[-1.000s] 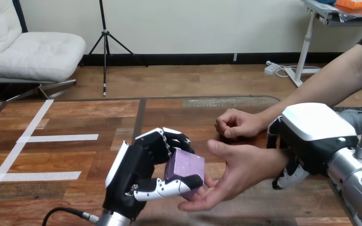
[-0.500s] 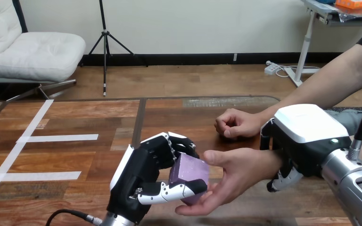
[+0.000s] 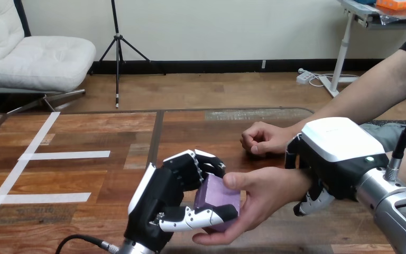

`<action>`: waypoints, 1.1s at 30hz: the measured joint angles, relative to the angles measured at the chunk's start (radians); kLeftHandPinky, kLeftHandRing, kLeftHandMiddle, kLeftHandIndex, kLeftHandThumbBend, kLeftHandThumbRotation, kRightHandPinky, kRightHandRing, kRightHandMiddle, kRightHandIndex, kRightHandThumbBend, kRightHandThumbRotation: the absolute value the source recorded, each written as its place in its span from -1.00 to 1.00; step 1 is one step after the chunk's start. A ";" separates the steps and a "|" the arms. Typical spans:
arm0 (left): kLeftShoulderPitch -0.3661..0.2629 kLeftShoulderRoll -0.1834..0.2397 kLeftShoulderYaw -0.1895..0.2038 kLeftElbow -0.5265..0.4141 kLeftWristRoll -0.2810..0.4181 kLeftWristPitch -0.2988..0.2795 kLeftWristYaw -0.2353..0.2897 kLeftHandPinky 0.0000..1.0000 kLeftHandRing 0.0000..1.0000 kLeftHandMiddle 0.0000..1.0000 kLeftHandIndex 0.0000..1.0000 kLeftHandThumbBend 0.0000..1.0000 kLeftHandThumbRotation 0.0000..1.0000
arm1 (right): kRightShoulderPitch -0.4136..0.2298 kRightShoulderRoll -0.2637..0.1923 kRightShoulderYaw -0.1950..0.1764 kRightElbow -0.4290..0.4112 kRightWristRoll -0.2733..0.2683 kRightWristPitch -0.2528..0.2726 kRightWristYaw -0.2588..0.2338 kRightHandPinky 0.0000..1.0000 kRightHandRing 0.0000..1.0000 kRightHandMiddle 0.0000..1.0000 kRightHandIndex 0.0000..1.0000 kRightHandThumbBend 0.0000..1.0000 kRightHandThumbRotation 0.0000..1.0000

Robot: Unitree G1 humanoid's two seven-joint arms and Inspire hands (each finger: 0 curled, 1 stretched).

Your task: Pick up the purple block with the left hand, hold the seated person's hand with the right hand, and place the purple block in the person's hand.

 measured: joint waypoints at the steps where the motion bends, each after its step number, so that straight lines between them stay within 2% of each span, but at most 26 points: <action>1: 0.001 0.000 -0.001 -0.001 0.001 0.000 0.000 -0.21 -0.10 0.02 0.06 0.71 -0.84 | 0.000 0.000 0.000 0.000 0.000 -0.001 -0.001 -0.29 -0.16 -0.02 0.02 0.60 -1.00; 9: 0.017 -0.004 -0.014 -0.008 0.002 0.003 -0.004 -0.21 -0.10 0.02 0.06 0.71 -0.85 | 0.000 0.000 0.001 0.000 -0.001 -0.016 -0.007 -0.28 -0.15 -0.01 0.03 0.61 -1.00; 21: 0.036 -0.009 -0.035 -0.018 -0.010 0.043 -0.026 -0.22 -0.11 0.01 0.06 0.73 -0.86 | 0.000 0.000 0.001 0.000 0.001 -0.038 -0.017 -0.26 -0.14 -0.01 0.03 0.60 -1.00; 33: 0.055 -0.018 -0.037 -0.029 -0.009 0.051 -0.026 -0.23 -0.11 0.00 0.06 0.73 -0.82 | 0.000 0.001 0.001 0.000 0.004 -0.041 -0.018 -0.30 -0.17 -0.04 0.00 0.59 -1.00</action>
